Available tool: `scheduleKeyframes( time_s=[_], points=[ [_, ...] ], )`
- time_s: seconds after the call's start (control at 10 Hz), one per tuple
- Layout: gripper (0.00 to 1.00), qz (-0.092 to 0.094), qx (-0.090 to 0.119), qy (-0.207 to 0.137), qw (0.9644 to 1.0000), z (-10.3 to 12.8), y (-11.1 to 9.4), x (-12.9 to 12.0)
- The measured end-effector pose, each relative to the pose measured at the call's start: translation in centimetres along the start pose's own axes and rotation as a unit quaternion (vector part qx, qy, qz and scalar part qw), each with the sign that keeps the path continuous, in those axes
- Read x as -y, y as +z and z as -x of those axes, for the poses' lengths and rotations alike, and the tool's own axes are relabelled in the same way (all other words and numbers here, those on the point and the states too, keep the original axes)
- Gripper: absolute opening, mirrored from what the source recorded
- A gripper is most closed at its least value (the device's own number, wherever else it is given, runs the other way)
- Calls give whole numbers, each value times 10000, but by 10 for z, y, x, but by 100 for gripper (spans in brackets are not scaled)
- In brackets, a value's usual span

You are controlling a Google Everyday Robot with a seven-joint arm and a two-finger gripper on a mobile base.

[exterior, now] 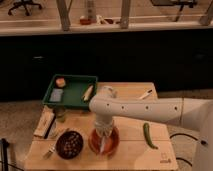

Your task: Wipe red bowl with towel

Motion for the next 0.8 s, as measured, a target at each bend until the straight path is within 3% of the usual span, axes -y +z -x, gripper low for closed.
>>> scheduleKeyframes(
  time_s=[0.8],
  points=[
    [0, -1, -5, -3, 10000, 0, -1, 0]
  ],
)
